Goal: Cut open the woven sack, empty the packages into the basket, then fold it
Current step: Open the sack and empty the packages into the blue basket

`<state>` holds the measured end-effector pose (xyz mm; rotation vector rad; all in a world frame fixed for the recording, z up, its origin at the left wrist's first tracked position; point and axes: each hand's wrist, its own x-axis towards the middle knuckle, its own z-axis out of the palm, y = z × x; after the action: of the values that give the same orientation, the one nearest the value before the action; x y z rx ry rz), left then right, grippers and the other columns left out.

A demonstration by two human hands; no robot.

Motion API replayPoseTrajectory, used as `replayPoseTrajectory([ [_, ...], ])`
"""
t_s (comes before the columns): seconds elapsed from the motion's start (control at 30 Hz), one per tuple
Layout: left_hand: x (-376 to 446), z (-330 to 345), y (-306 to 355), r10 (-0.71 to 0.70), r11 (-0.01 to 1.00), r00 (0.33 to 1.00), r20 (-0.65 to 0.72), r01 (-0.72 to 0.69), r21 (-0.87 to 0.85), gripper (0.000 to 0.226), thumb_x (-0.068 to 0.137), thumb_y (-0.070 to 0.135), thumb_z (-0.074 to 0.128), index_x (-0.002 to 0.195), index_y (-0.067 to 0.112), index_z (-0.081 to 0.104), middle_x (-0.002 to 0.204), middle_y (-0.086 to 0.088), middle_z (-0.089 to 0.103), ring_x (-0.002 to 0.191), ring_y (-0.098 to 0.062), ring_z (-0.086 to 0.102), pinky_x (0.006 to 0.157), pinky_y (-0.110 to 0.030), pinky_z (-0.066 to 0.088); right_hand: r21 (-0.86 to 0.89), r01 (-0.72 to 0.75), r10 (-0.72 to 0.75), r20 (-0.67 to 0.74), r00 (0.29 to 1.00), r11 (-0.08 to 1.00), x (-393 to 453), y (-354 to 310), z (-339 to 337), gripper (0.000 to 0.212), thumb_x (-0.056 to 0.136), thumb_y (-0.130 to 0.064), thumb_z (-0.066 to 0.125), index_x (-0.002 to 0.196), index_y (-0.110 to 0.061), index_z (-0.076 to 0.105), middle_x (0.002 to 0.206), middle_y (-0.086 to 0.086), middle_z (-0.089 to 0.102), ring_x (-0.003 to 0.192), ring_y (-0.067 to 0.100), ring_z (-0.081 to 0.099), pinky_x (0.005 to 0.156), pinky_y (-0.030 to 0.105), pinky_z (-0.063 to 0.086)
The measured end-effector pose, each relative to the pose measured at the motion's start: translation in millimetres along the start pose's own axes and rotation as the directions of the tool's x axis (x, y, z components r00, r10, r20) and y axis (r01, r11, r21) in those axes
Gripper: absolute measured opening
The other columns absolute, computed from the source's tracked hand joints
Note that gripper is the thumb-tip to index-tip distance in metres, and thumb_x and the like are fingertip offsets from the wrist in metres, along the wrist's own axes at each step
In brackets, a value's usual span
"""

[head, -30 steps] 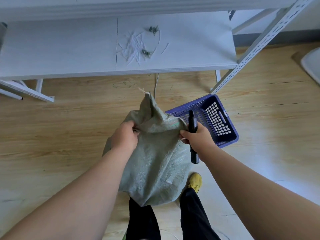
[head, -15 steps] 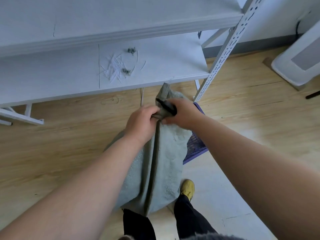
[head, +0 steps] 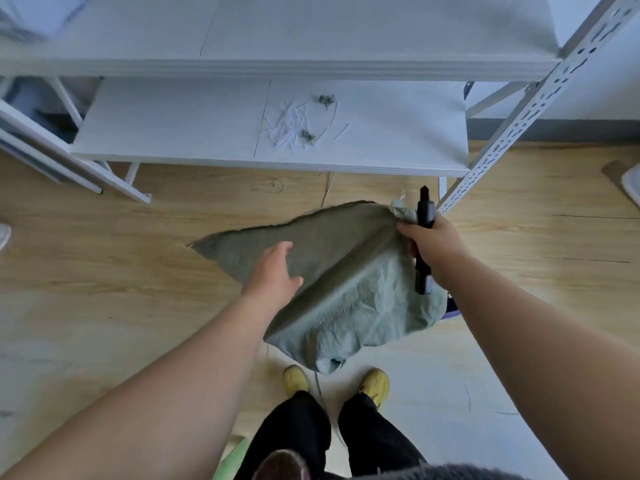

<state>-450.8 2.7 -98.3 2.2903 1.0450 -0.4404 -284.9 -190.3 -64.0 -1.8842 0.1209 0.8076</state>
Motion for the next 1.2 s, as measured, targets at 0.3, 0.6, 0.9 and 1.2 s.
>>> replayPoseTrajectory([
  [0.3,13.5,-12.4,26.2,0.256,0.946,0.956,-0.140,-0.219,0.239,0.073,0.088,0.017,0.066,0.148,0.026,0.027,0.148,-0.003,0.038,0.135,-0.027,0.035,0.108,-0.039,0.034,-0.004,0.039,-0.039,0.118,0.992,0.999,-18.1,12.9,18.4,0.016,0.081,-0.007,0.058,0.073,-0.016,0.047,0.063,0.003,0.044,0.060,0.018,0.042,0.060,0.034,0.037],
  [0.6,22.3,-6.3,0.2,0.037,0.991,0.998,0.053,-0.044,0.128,0.035,0.091,0.030,0.062,0.125,0.029,0.053,0.129,-0.001,0.058,0.114,-0.026,0.056,0.088,-0.038,0.049,-0.039,0.062,-0.059,0.069,0.996,0.997,-26.9,-8.2,-7.2,0.022,0.078,0.005,0.055,0.081,-0.017,0.059,0.069,0.006,0.049,0.062,0.019,0.045,0.063,0.033,0.039],
  [0.9,30.4,-22.8,27.1,0.220,0.947,0.975,0.041,-0.224,0.230,0.011,0.092,0.026,0.059,0.102,0.030,0.062,0.116,-0.001,0.065,0.104,-0.026,0.058,0.080,-0.033,0.043,-0.430,0.241,-0.186,0.164,0.969,0.870,-37.1,-33.6,-0.7,0.021,0.079,-0.001,0.062,0.090,-0.019,0.058,0.075,-0.002,0.056,0.070,0.018,0.053,0.058,0.026,0.042],
  [1.2,22.5,-29.4,34.3,0.233,0.963,0.934,-0.272,-0.261,-0.072,0.008,0.090,0.020,0.061,0.094,0.025,0.066,0.106,-0.001,0.066,0.096,-0.026,0.061,0.075,-0.031,0.046,-0.665,0.241,-0.454,-0.166,0.876,0.707,-23.2,-41.1,-11.0,0.010,0.088,-0.015,0.057,0.097,-0.014,0.060,0.088,0.002,0.060,0.078,0.025,0.056,0.058,0.031,0.042],
])
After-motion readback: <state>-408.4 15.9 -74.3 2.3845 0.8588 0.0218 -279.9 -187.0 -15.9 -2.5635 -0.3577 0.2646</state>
